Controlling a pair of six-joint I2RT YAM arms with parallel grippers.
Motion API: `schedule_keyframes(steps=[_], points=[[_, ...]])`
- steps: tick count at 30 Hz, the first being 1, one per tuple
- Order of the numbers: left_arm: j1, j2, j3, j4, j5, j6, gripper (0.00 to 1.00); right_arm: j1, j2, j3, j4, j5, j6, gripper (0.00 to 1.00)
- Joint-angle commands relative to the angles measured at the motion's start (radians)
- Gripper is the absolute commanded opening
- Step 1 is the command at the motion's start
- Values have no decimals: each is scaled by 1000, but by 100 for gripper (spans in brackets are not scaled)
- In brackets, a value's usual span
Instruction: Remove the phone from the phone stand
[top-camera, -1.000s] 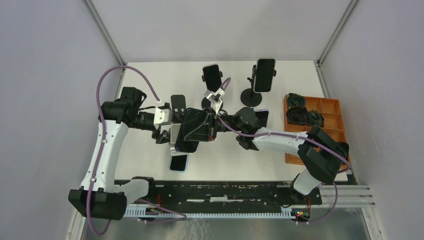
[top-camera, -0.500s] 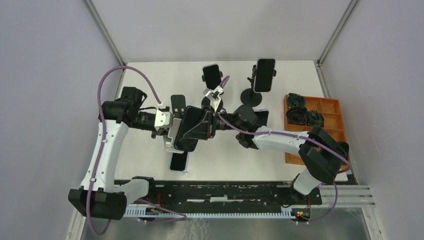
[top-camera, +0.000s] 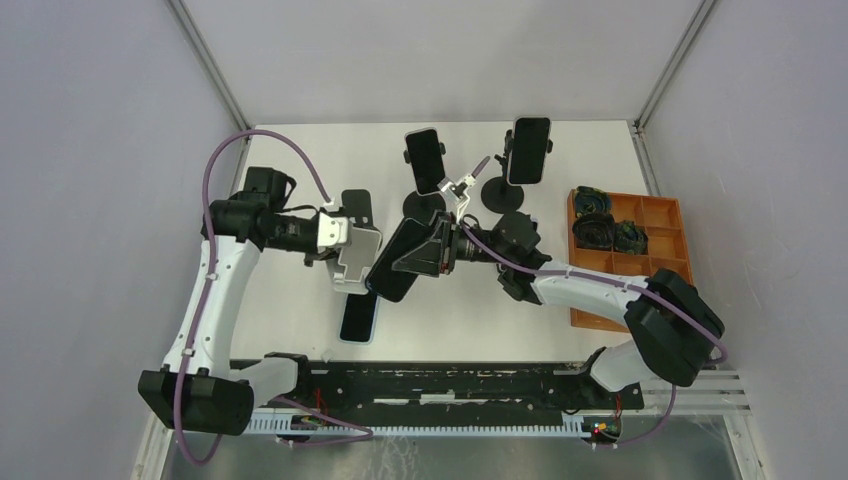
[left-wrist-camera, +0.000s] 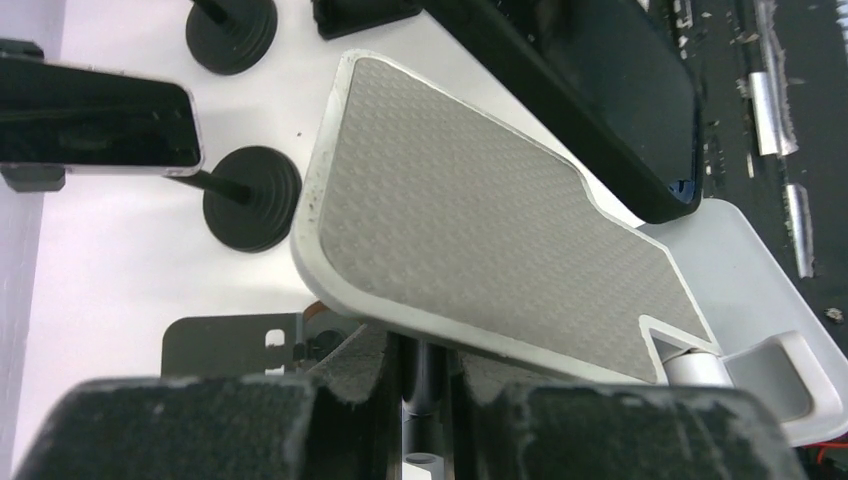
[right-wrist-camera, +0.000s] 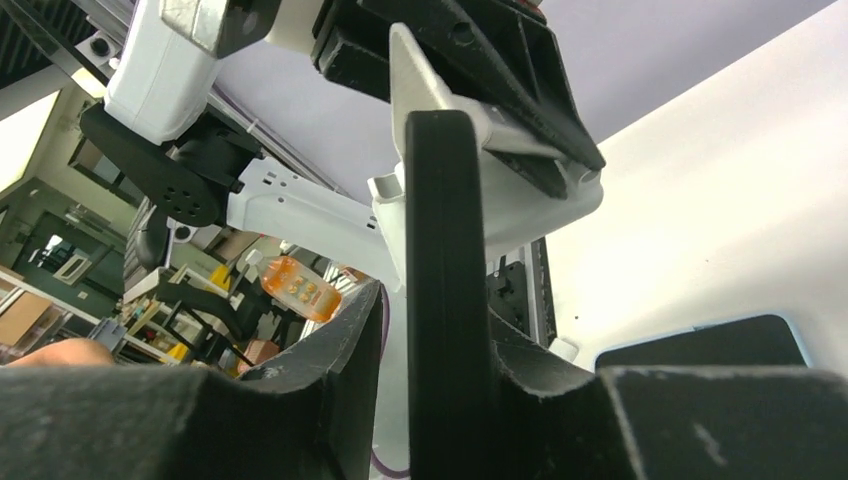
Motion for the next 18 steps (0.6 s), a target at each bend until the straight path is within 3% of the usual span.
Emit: schedule_keyframes(steps=[1, 8, 14, 18], points=[[-3, -8, -15, 172, -10, -121, 2, -5, -73, -31, -15, -13, -29, 33], [-1, -8, -17, 220, -46, -149, 2, -23, -129, -101, -94, -27, -75, 4], [-1, -8, 0, 219, -61, -140, 2, -25, -140, -104, -184, -46, -124, 2], [-1, -4, 47, 93, 3, -26, 2, -24, -92, -78, -350, -14, -216, 2]])
